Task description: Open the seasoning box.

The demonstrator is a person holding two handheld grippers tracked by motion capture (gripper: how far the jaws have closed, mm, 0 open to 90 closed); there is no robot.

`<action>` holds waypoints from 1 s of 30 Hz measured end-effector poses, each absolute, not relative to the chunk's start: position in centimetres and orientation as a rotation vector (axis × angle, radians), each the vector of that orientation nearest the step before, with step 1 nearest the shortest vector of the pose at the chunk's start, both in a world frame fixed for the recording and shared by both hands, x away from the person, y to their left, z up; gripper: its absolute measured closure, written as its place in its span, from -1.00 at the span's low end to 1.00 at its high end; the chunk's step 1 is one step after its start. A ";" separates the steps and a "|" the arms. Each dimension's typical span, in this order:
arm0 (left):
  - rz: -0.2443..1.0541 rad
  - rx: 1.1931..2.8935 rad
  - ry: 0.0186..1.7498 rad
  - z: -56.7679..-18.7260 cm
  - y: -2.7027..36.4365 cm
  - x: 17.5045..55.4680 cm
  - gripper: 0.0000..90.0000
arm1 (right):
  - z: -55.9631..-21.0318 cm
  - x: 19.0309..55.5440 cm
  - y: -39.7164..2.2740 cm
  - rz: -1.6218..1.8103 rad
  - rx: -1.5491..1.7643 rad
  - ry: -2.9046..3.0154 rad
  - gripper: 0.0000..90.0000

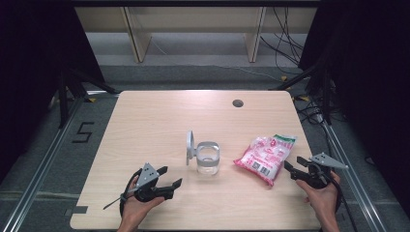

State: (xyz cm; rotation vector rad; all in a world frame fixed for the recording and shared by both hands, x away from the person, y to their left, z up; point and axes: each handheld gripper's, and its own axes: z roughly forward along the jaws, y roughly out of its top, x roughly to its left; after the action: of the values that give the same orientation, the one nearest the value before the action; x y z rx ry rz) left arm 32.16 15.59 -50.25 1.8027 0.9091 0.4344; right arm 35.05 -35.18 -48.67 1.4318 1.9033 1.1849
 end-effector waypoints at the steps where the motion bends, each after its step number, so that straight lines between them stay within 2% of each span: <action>1: 0.438 1.814 0.910 -50.2 15.7 32.2 -0.38 | -48.7 35.0 -35.1 1.191 1.466 1.888 -0.12; 13: 0.433 1.817 0.896 -50.4 15.7 32.3 -0.38 | -49.1 37.5 -35.0 1.219 1.558 1.882 -0.16; 17: 0.438 1.826 0.896 -50.4 15.8 32.3 -0.38 | -49.5 38.7 -35.1 1.209 1.489 1.897 -0.13; 30: 0.419 1.817 0.930 -50.6 15.7 32.3 -0.38 | -49.6 40.1 -34.4 1.190 1.594 1.883 -0.15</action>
State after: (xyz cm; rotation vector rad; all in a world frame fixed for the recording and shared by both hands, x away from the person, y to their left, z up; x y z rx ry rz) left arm 32.29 15.73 -50.56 1.8171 0.9303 0.4187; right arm 40.06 -34.40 -49.55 1.5938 1.8828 1.1904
